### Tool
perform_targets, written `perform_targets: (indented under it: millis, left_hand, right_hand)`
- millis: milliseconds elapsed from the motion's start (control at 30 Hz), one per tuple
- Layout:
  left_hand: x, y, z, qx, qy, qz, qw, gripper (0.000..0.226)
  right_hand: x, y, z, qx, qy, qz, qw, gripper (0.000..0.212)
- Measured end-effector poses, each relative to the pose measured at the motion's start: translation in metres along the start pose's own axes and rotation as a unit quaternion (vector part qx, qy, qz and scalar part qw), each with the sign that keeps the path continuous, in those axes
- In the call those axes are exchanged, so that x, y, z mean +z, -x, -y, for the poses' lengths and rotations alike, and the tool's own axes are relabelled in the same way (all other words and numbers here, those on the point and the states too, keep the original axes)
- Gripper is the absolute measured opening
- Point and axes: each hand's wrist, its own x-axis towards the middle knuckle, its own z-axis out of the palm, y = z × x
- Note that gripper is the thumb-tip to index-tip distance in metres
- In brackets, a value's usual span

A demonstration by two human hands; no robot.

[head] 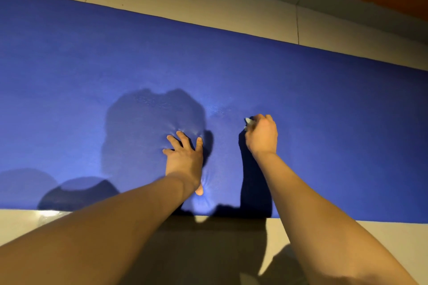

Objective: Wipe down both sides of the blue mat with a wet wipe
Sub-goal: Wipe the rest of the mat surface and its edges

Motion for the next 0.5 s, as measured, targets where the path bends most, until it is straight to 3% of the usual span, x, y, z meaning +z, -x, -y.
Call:
perform_targets:
  millis: [167,300,367,467,500]
  left_hand:
    - [0.006,0.000,0.001,0.007,-0.021,-0.030,0.999,0.147]
    - [0.004,0.004,0.008,0.028,-0.023,-0.029,0.999,0.143]
    - [0.000,0.004,0.019,0.048,-0.026,-0.032,0.998,0.130]
    - [-0.012,-0.007,0.057,0.100,0.039,-0.081,0.991,0.079]
    - [-0.018,-0.011,0.075,0.100,0.054,-0.098,0.989,0.074]
  right_hand:
    - [0.019,0.000,0.030,-0.052,-0.077,0.069,0.993,0.022]
    - [0.014,0.007,0.029,-0.128,0.008,0.088,0.988,0.017]
    - [0.001,0.003,0.009,-0.082,0.029,0.052,0.995,0.019]
    - [-0.011,-0.003,-0.015,0.043,0.009,-0.007,0.999,0.017]
    - [-0.010,-0.003,-0.012,0.063,-0.005,-0.010,0.998,0.017]
